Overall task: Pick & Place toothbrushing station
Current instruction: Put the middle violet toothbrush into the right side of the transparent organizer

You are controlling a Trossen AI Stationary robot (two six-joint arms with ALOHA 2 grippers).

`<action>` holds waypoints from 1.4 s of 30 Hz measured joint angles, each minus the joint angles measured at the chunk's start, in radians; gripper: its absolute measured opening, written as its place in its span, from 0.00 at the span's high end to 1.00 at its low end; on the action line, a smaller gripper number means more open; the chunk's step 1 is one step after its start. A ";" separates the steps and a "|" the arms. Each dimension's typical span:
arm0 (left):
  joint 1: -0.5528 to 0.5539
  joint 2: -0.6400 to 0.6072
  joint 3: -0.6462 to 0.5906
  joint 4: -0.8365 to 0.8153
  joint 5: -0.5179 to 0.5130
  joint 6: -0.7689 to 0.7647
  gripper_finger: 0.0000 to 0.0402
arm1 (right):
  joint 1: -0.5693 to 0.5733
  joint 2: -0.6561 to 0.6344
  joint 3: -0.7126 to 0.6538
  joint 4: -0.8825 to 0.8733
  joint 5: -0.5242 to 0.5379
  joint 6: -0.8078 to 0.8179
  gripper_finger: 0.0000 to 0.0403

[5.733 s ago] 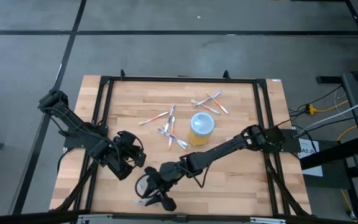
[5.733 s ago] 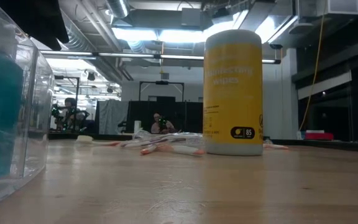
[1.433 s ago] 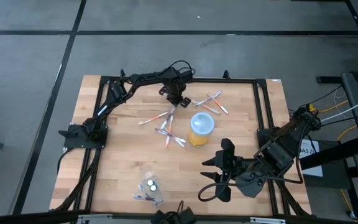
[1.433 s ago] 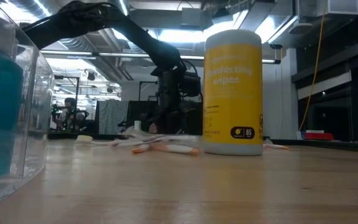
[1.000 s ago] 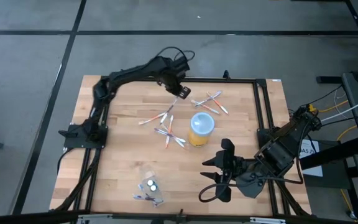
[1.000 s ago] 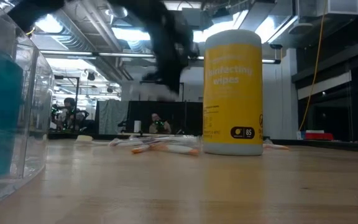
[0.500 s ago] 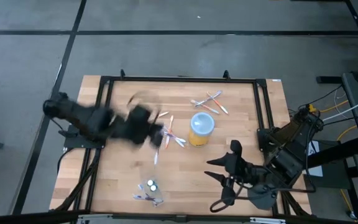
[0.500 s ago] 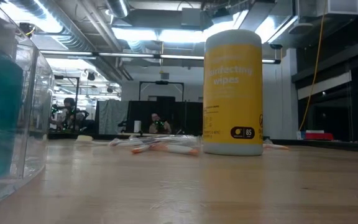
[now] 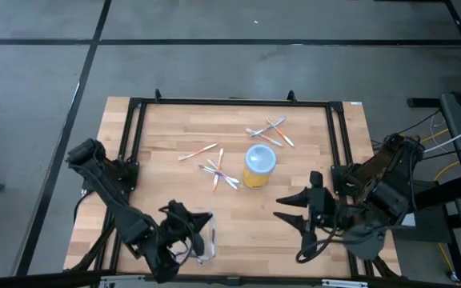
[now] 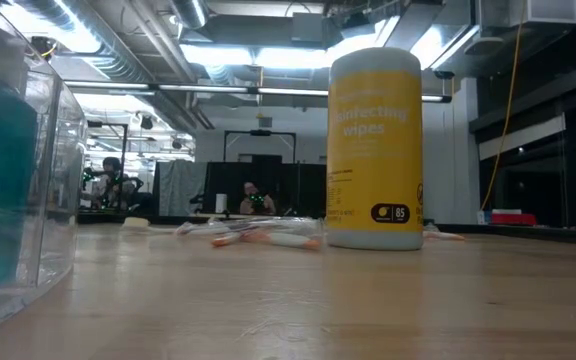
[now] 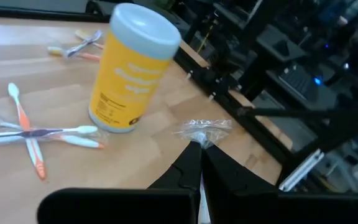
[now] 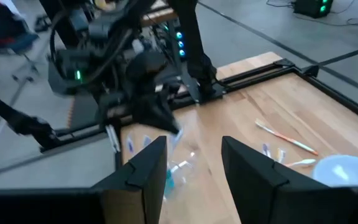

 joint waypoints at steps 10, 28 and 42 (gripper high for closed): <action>-0.051 0.013 0.008 -0.022 0.006 0.171 1.00 | 0.006 -0.019 0.000 0.118 0.000 -0.064 0.62; -0.091 0.166 0.007 -0.011 -0.013 0.088 1.00 | 0.006 -0.018 0.000 0.154 0.033 -0.081 0.62; -0.103 0.204 0.007 -0.014 0.141 0.050 0.84 | 0.006 -0.018 0.000 0.163 0.025 -0.107 0.62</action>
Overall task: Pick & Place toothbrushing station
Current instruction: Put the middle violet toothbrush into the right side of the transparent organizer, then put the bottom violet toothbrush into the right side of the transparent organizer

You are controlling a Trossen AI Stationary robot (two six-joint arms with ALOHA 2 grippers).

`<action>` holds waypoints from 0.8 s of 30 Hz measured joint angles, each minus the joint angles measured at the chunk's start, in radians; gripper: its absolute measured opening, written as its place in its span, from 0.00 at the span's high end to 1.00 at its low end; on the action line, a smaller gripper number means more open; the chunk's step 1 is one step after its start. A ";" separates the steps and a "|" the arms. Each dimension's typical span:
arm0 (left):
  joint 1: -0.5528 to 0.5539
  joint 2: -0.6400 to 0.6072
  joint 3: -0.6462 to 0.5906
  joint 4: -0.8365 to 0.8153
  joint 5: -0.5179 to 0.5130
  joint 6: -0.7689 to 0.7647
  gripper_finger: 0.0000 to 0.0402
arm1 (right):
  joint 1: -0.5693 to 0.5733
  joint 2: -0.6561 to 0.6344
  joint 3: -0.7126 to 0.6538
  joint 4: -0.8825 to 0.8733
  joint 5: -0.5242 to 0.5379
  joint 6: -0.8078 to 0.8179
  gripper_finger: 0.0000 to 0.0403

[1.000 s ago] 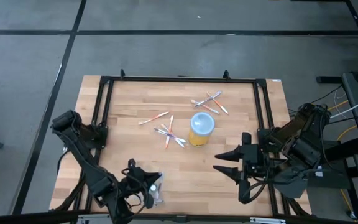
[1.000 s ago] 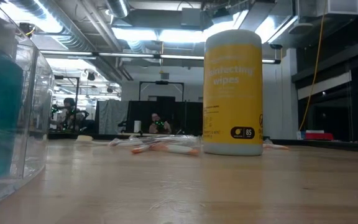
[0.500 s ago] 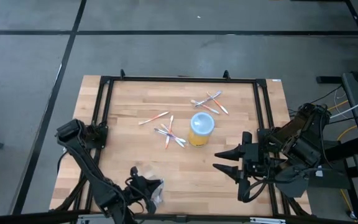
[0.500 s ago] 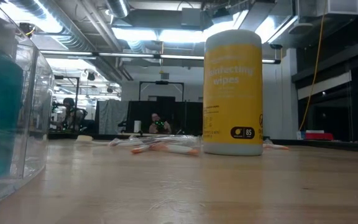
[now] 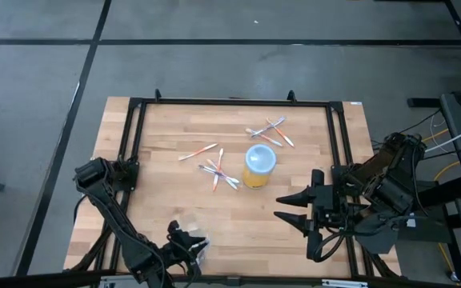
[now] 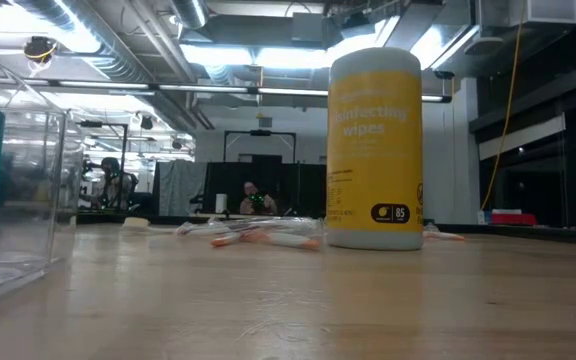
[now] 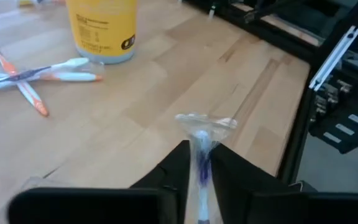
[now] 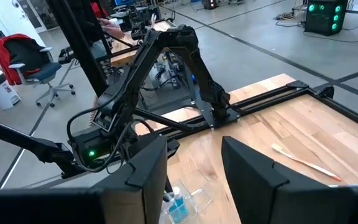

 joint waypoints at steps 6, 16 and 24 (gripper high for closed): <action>-0.001 -0.035 0.000 -0.002 -0.015 0.019 0.66 | 0.000 0.000 0.000 0.009 -0.001 -0.001 0.62; -0.010 -0.074 0.022 -0.006 -0.090 0.060 0.49 | 0.009 0.001 0.000 0.028 -0.011 -0.001 0.62; 0.026 -0.211 0.106 -0.003 -0.266 0.468 0.54 | 0.016 0.001 0.000 0.025 -0.009 -0.006 0.62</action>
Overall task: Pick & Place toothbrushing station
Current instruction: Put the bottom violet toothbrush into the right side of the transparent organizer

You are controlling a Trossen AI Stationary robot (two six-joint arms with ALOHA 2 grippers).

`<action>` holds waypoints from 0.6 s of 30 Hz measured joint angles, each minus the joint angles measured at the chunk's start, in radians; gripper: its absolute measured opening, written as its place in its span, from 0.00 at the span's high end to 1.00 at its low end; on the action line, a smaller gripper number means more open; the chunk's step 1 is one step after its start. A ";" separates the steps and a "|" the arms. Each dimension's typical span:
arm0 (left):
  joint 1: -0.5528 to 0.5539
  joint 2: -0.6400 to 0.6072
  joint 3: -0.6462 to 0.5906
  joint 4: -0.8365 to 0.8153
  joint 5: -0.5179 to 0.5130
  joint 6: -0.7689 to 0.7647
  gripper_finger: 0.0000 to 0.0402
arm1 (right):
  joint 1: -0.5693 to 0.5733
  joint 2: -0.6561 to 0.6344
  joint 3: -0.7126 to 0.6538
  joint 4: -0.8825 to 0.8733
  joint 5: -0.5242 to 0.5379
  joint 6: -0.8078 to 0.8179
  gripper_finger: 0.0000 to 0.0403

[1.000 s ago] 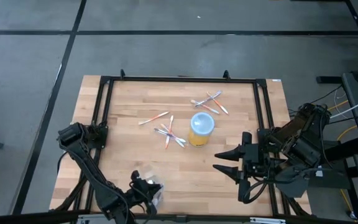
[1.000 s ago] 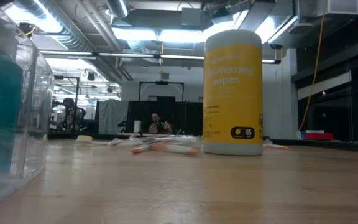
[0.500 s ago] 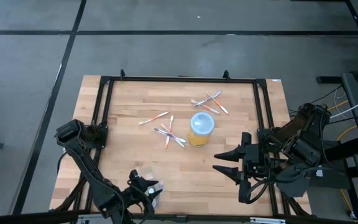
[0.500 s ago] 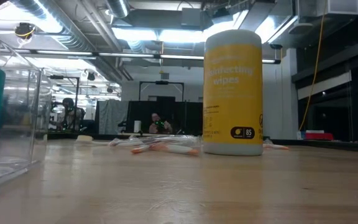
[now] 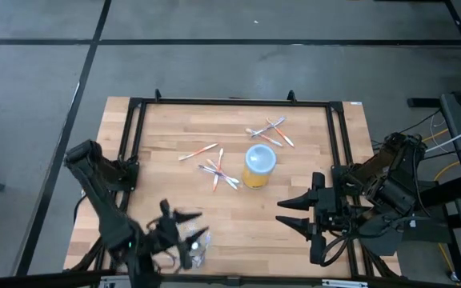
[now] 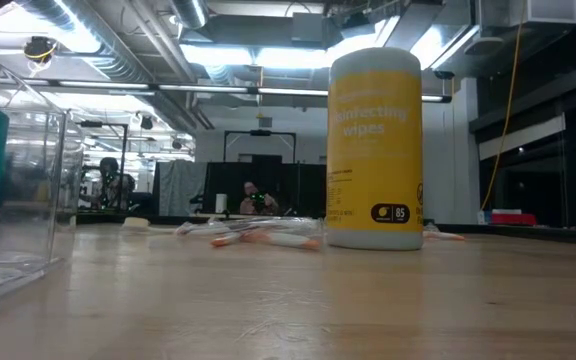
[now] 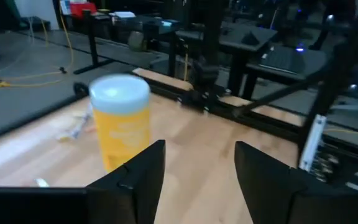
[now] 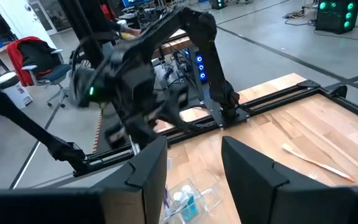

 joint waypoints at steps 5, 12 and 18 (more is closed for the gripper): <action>0.091 -0.141 0.001 -0.031 0.006 0.012 0.60 | -0.007 0.000 0.000 -0.153 0.024 0.141 0.62; 0.172 -0.312 0.002 -0.176 0.037 -0.006 0.68 | -0.057 0.012 0.000 -0.723 -0.109 0.806 0.62; 0.199 -0.367 0.002 -0.307 0.084 -0.017 0.71 | -0.081 0.003 -0.001 -0.819 -0.047 0.993 0.62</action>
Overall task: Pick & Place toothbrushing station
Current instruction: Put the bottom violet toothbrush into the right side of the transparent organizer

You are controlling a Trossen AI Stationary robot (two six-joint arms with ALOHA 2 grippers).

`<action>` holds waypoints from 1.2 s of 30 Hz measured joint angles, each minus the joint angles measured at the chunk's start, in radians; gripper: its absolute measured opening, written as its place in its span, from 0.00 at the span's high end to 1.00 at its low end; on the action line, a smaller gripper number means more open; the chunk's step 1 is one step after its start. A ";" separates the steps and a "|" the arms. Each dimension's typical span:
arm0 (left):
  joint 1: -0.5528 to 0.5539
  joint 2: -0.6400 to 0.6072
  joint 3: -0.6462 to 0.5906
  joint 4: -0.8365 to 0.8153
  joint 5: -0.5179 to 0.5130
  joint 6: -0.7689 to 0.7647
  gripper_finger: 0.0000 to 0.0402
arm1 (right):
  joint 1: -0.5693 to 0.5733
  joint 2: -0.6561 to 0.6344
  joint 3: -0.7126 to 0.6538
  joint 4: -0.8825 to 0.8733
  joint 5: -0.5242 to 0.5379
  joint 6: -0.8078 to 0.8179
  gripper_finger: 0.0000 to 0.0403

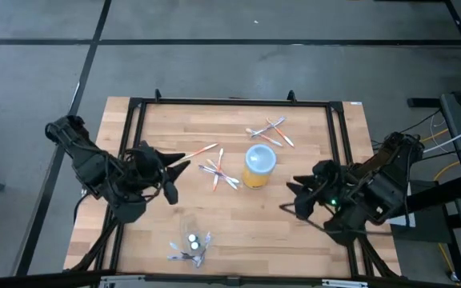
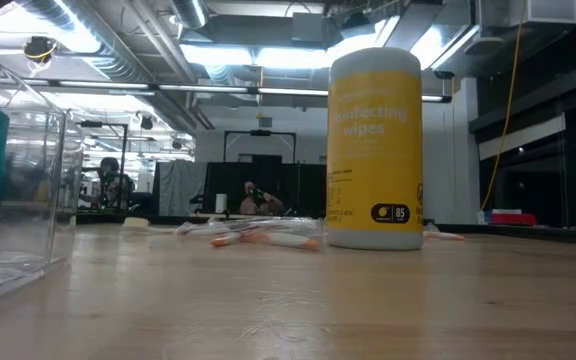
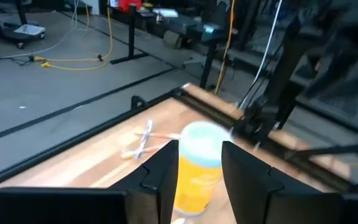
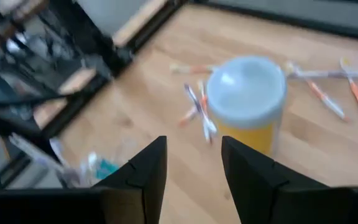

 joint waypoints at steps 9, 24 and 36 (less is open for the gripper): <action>0.192 0.027 -0.089 -0.271 0.500 -0.334 0.71 | -0.099 -0.065 0.001 0.117 -0.062 -0.279 0.62; 0.524 0.232 -0.119 0.145 1.030 0.969 0.63 | -0.172 -0.073 0.001 0.323 -0.106 -0.522 0.62; 0.666 0.444 -0.120 0.161 1.096 1.185 0.63 | -0.015 -0.079 0.001 0.467 0.050 -0.511 0.62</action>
